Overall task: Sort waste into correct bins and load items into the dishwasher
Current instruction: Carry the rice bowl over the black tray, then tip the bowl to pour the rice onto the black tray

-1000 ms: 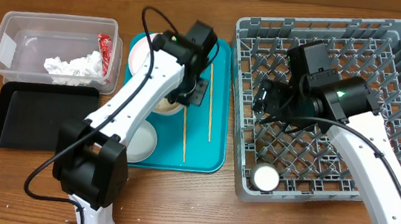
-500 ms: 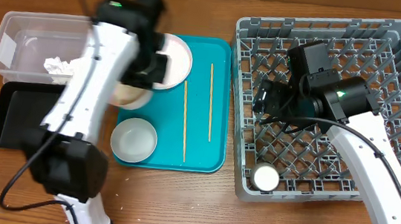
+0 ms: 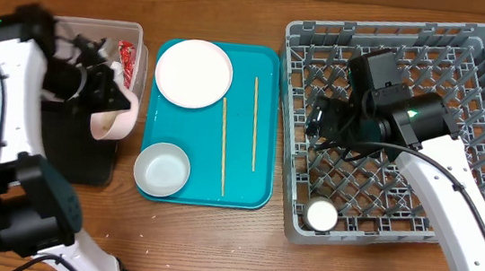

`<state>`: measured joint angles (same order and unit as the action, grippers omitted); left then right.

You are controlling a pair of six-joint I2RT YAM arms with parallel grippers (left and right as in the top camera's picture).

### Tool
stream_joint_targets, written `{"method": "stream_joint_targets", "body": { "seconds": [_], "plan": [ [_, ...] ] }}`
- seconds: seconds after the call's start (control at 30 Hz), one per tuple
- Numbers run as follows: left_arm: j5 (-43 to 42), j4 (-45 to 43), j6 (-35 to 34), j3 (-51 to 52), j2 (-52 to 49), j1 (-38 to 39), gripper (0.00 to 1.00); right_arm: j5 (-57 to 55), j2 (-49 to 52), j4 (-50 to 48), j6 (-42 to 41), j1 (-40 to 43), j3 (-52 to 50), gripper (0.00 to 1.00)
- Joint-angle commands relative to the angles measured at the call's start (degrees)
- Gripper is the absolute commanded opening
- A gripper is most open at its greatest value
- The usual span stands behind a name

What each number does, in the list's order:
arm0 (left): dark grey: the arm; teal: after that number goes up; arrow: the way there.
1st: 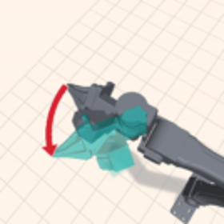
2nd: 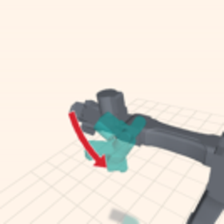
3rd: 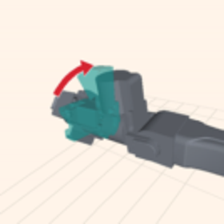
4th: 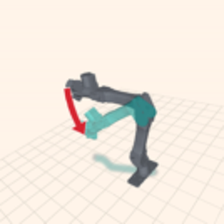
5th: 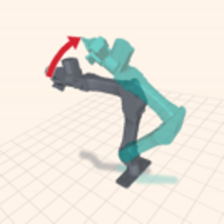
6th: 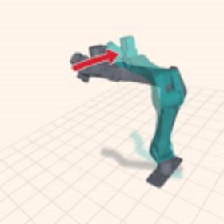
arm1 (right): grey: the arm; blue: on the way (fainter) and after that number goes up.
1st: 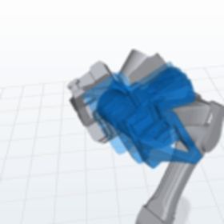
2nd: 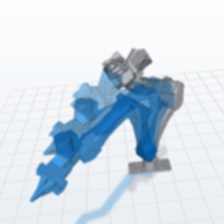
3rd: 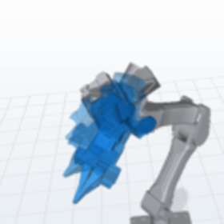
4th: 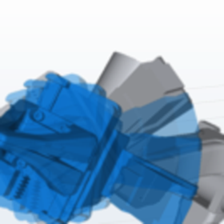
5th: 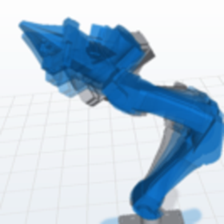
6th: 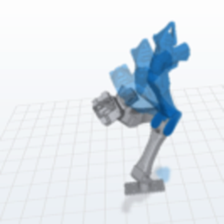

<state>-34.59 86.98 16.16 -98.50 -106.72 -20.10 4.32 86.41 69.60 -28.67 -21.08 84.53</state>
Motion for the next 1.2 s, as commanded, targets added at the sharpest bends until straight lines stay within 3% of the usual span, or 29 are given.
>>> {"method": "stream_joint_targets", "body": {
  "seconds": [0.0, 0.37, 0.63, 0.87, 1.17],
  "plan": [
    [-14.64, -0.26, 10.54, 4.63, 1.09, -6.51, 0.04, 0.52, -0.31, -0.07, 0.22, 0.11, 1.05, 0.90],
    [-34.01, -10.97, 13.33, 20.00, 1.07, -22.25, 0.04, 0.92, -0.31, -0.07, 0.20, 0.11, 1.05, 0.90],
    [-41.33, -13.14, 10.32, 21.62, 1.05, -29.77, 0.04, 0.92, -0.31, -0.07, 0.22, 0.11, 1.05, 0.90],
    [-52.30, -13.00, 6.95, 21.62, 1.05, -33.22, 0.04, 0.90, -0.31, -0.07, 0.22, 0.11, 1.05, 0.90],
    [-56.04, -10.23, 1.97, 21.62, 1.05, -33.42, 0.04, 0.87, -0.31, -0.07, 0.22, 0.11, 1.05, 0.90]
  ]
}}
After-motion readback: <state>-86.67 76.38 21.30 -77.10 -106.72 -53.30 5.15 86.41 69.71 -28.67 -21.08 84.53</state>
